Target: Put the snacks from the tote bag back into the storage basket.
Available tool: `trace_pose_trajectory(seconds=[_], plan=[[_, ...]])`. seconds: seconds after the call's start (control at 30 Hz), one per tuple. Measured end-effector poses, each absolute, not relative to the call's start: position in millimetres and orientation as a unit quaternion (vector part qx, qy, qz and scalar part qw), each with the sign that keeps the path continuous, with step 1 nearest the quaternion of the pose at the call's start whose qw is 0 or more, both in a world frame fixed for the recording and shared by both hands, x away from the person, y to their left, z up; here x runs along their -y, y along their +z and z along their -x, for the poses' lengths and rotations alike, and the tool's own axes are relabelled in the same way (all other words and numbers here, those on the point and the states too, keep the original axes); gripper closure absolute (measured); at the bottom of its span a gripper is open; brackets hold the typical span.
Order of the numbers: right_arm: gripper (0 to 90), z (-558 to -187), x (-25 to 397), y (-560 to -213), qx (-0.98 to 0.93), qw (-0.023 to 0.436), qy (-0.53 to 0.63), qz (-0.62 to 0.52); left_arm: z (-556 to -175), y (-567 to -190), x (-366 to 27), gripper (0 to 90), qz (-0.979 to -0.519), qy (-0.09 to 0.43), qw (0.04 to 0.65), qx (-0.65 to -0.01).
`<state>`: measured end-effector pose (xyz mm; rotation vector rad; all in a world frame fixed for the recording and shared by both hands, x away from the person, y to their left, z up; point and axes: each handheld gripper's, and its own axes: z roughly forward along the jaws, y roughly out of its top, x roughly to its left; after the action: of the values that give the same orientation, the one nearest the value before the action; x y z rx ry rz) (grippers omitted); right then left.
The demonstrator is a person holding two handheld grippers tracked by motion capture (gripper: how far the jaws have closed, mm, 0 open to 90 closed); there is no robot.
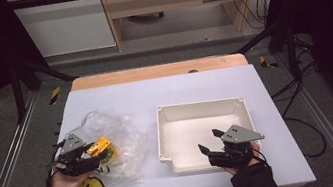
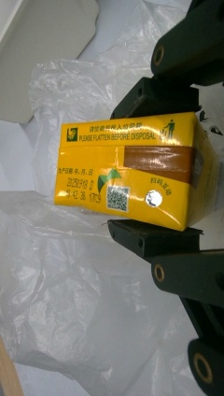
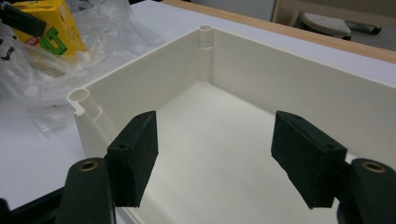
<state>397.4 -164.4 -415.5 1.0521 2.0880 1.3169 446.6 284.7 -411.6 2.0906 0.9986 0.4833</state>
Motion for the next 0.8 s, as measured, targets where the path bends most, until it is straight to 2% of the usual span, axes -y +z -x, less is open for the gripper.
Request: trace_pose_trajectory(seconds=[0.8], plan=[[30.1,-400.3,169.7,-421.9,-0.758,0.225,0.469,-0.393,-445.1,-417.1,-280.3,50.1,-0.827,0.204,0.357,-0.384]])
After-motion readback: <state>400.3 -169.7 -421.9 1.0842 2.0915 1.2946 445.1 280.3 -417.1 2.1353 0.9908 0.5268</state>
